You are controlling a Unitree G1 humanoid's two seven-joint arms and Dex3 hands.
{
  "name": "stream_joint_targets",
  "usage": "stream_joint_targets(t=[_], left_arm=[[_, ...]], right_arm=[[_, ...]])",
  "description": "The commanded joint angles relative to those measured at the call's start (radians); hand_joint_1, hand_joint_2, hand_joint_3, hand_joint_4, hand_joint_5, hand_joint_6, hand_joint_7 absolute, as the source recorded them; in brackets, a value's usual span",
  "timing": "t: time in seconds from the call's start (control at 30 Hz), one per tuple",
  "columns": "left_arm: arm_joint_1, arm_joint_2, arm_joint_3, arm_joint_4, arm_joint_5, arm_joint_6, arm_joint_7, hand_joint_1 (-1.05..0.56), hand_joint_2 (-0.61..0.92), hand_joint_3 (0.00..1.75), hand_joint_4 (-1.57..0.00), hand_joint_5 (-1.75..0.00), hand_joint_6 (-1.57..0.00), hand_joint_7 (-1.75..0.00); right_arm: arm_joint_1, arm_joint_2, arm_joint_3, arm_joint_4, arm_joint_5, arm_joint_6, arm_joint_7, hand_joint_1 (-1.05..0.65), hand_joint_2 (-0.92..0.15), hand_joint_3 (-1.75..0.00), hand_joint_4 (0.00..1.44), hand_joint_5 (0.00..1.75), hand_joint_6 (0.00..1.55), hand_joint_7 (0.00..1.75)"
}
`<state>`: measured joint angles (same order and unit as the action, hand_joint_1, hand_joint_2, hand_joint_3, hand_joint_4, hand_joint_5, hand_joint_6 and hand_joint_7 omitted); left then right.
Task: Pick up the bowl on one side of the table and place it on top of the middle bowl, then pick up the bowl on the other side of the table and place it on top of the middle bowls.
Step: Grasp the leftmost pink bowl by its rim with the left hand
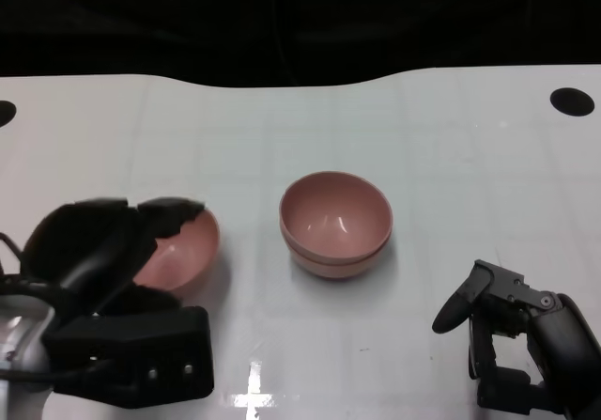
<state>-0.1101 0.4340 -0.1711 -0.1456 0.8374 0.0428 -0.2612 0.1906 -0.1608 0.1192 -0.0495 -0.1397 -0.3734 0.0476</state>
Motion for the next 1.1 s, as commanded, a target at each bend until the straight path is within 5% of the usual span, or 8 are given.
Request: stream_joint_targets(t=[0.03,0.5,0.6,0.87,0.9,0.93,1.0,1.1], left_arm=[[-0.038,0.026,-0.043,0.048,0.053,0.031,-0.013,-0.6,0.91,0.0,-0.5,-0.26,-0.48,0.0],[-0.194,0.032,-0.2,0.317,0.116,0.038,-0.048,-0.53,0.92,0.05,-0.7,-0.22,-0.58,-0.04],[-0.243,0.021,-0.222,0.416,0.094,0.01,-0.027,-0.4,0.92,0.1,-0.7,-1.08,-0.87,-0.05],[-0.288,0.003,-0.218,0.535,0.042,-0.072,0.152,-0.33,0.92,0.3,-0.76,-1.69,-1.11,-0.16],[-0.291,0.001,-0.218,0.543,0.037,-0.078,0.169,-0.31,0.92,0.34,-0.77,-1.72,-1.1,-0.31],[-0.293,0.0,-0.219,0.549,0.034,-0.082,0.181,-0.3,0.92,0.36,-0.77,-1.73,-0.91,-0.73],[-0.307,-0.008,-0.218,0.59,0.023,-0.111,0.247,-0.28,0.91,0.39,-0.81,-1.74,-0.76,-1.1],[-0.322,-0.017,-0.215,0.632,0.012,-0.156,0.35,-0.26,0.88,0.41,-0.86,-1.75,-0.71,-1.32]], right_arm=[[0.011,0.006,-0.004,-0.014,0.001,0.022,0.004,-0.04,-0.3,-1.56,0.92,1.75,0.78,1.58],[0.001,0.023,-0.005,-0.017,-0.012,0.033,0.005,-0.04,-0.31,-1.54,0.92,1.75,0.79,1.55],[-0.001,0.028,-0.005,-0.012,-0.014,0.03,0.005,-0.04,-0.3,-1.55,0.92,1.75,0.79,1.55],[-0.001,0.033,-0.004,-0.021,-0.009,0.042,0.013,-0.05,-0.3,-1.55,0.91,1.75,0.79,1.54],[-0.001,0.033,-0.003,-0.02,-0.009,0.043,0.013,-0.05,-0.3,-1.55,0.91,1.75,0.79,1.54],[-0.001,0.034,-0.004,-0.02,-0.009,0.043,0.014,-0.05,-0.3,-1.55,0.91,1.75,0.79,1.54],[-0.002,0.033,-0.003,-0.019,-0.013,0.043,0.014,-0.05,-0.3,-1.55,0.91,1.75,0.79,1.54],[0.0,0.031,-0.004,-0.019,-0.016,0.038,0.014,-0.05,-0.3,-1.55,0.91,1.75,0.79,1.54]])
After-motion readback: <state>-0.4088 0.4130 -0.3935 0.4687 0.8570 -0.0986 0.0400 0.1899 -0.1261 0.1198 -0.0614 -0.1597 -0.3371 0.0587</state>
